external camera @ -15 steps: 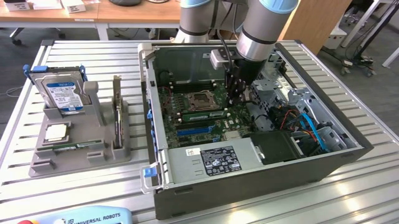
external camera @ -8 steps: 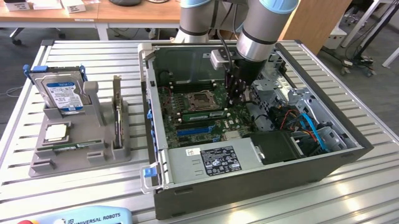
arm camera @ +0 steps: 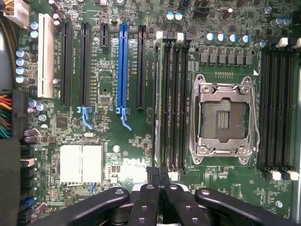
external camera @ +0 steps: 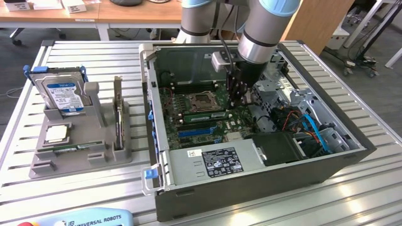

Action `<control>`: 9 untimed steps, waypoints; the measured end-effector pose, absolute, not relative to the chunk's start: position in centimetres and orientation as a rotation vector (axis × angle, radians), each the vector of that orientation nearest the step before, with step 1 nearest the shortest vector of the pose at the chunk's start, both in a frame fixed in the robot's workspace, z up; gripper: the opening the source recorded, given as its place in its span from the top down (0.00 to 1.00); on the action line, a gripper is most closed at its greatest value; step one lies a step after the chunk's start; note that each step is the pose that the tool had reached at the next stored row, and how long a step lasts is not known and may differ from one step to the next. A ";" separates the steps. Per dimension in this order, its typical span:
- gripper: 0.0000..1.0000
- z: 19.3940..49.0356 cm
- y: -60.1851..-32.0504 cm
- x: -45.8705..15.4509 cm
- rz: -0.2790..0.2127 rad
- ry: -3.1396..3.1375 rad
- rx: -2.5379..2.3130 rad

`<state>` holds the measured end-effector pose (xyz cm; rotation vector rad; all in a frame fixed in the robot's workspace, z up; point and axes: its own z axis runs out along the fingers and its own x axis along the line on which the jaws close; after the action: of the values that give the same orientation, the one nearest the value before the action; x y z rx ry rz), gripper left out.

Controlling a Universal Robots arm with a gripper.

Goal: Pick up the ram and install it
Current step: 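Press down the ram until it locks into place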

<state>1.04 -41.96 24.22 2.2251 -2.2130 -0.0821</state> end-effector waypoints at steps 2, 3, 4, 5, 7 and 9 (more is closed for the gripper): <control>0.90 24.1 -42.0 1.0 -0.082 -2.213 2.225; 0.90 24.0 -42.0 1.0 -0.082 -2.213 2.225; 0.90 24.0 -42.0 1.0 -0.082 -2.213 2.225; 0.90 23.9 -42.0 1.0 -0.082 -2.213 2.225; 0.90 23.7 -42.0 1.0 -0.082 -2.213 2.225; 0.90 23.5 -42.0 1.0 -0.082 -2.213 2.225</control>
<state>1.05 -41.96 23.53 2.2252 -2.2131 -0.0818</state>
